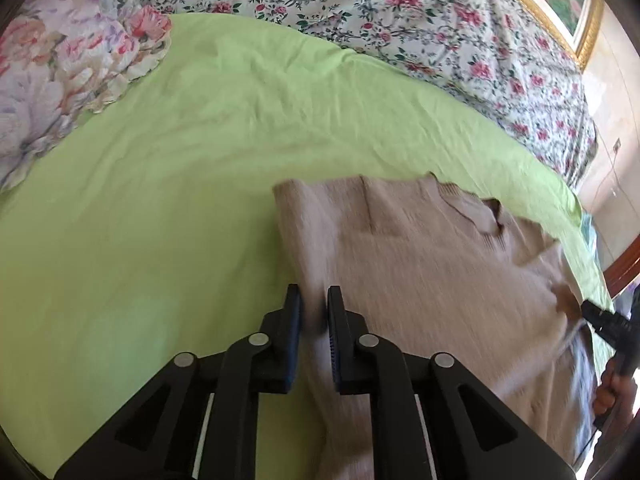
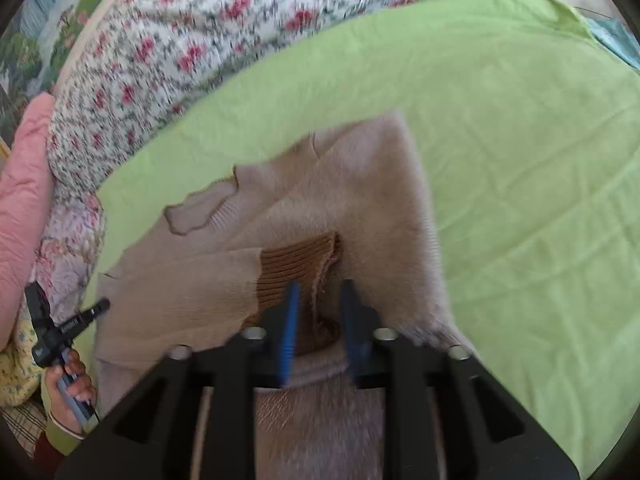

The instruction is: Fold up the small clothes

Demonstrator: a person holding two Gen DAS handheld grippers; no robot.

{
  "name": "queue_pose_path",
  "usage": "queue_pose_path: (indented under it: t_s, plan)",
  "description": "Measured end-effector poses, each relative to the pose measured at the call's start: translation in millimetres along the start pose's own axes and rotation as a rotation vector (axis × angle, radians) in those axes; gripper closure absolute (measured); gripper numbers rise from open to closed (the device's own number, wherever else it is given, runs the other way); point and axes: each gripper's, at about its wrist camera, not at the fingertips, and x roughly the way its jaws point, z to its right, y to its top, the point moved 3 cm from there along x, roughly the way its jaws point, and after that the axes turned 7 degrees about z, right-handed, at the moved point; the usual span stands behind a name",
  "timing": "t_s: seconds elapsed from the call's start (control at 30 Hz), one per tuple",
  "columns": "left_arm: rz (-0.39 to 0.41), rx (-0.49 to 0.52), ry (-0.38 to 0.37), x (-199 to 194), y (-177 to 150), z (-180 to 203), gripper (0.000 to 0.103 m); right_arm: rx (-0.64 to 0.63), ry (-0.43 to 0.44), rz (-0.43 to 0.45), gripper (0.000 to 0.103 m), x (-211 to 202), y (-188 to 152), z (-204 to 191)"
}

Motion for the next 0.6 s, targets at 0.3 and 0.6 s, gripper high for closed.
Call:
queue_pose_path:
  t_s: [0.3,0.6]
  plan:
    - [-0.014,-0.041,-0.052,-90.0,-72.7,6.4,0.067,-0.007,0.046,0.041,0.059,-69.9,-24.1,-1.3]
    - [-0.049,-0.095,-0.083,-145.0,-145.1,7.7,0.056,-0.008,0.062,0.035,0.052,-117.5,-70.6,3.1]
